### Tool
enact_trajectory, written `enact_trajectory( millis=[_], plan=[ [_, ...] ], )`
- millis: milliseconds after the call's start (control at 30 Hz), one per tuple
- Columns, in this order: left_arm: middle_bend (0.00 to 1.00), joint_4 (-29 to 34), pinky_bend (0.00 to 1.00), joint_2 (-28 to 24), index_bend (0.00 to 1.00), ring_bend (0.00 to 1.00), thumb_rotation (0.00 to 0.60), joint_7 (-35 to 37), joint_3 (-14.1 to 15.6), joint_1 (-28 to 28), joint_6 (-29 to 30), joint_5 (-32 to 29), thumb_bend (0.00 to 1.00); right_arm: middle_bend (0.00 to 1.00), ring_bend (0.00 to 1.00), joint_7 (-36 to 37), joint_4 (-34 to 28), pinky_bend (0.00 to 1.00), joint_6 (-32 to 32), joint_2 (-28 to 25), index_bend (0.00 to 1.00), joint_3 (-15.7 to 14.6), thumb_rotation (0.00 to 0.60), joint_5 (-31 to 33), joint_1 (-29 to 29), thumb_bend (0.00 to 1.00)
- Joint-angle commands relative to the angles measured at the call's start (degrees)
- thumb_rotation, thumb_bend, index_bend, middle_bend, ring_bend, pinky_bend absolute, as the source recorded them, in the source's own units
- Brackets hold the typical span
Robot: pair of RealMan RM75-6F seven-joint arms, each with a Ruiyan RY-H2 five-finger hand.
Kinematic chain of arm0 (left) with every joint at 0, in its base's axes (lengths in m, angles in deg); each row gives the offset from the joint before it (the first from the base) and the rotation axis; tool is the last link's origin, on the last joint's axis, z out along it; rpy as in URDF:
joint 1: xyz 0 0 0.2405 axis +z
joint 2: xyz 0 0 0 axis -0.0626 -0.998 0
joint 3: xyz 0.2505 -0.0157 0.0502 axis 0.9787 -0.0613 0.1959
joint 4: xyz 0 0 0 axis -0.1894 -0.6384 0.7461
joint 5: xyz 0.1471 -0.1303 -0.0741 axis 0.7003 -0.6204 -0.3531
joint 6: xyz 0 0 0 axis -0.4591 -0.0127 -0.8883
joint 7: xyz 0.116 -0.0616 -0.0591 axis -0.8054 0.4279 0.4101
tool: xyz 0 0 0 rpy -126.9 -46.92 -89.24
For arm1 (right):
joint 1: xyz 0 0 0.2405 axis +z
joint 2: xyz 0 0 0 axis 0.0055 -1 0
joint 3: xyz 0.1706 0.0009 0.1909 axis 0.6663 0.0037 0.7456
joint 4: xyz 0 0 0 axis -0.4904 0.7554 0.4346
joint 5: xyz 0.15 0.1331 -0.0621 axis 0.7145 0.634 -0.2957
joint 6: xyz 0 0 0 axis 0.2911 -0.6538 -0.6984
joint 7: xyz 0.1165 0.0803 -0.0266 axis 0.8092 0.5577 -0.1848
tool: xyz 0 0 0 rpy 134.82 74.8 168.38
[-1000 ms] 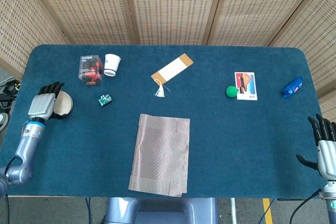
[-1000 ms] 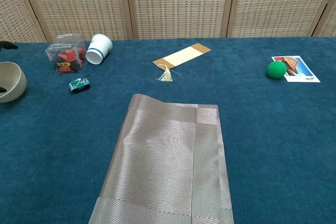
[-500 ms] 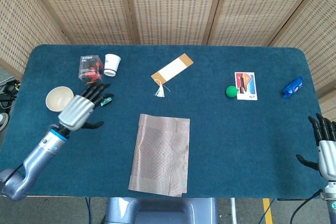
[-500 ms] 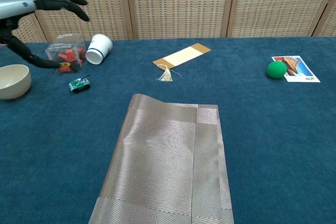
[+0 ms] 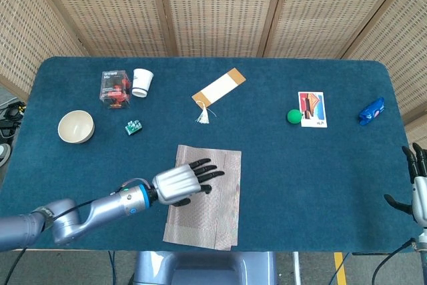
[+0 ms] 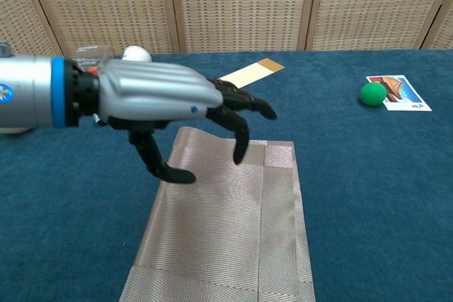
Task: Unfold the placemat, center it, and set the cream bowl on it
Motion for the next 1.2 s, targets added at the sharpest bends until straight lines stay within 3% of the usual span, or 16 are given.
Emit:
enact_trajectory(
  millis=[33,200,433,567,833,1000,1200],
  plan=[
    [0.0,-0.9,0.0,3.4,0.31,0.0,0.6,-1.2,1.0,-2.6,-2.5,0.7,0.32,0.0,0.0,-0.2,0.4,0.0,-0.1,0.3,0.0,0.2,0.6,0.3,0.0,0.0],
    [0.0,-3.0,0.0,7.7,0.26,0.0,0.6,-0.6,2.3,-5.6,-3.7,2.5,0.3,0.0,0.0,-0.4,0.5,0.0,-0.1,0.4,0.0,0.3,0.6,0.3,0.0,0.0],
    [0.0,-9.7,0.0,13.5,0.21,0.0,0.6,1.1,6.5,-11.3,-1.0,11.5,0.22,0.0,0.0,-0.8,0.6,0.0,0.2,0.5,0.0,0.2,0.6,0.6,0.1,0.0],
    [0.0,-14.8,0.0,16.0,0.21,0.0,0.6,4.9,9.7,-13.9,3.7,16.7,0.2,0.0,0.0,-0.7,0.8,0.0,0.4,0.6,0.0,0.3,0.6,0.9,0.1,0.0],
    [0.0,-33.0,0.0,23.6,0.2,0.0,0.6,14.2,14.9,-19.1,19.4,27.5,0.2,0.0,0.0,-0.3,1.5,0.0,0.9,0.6,0.0,0.4,0.6,1.9,0.0,0.0],
    [0.0,-41.1,0.0,28.1,0.19,0.0,0.6,18.1,16.7,-21.2,23.6,29.2,0.23,0.0,0.0,-0.1,1.9,0.0,1.4,0.7,0.0,0.5,0.6,2.3,0.1,0.0],
    [0.0,-44.0,0.0,30.6,0.24,0.0,0.6,20.5,17.9,-22.2,25.6,29.0,0.33,0.0,0.0,0.4,2.3,0.0,2.0,0.7,0.0,0.5,0.6,2.7,0.1,0.0]
  ],
)
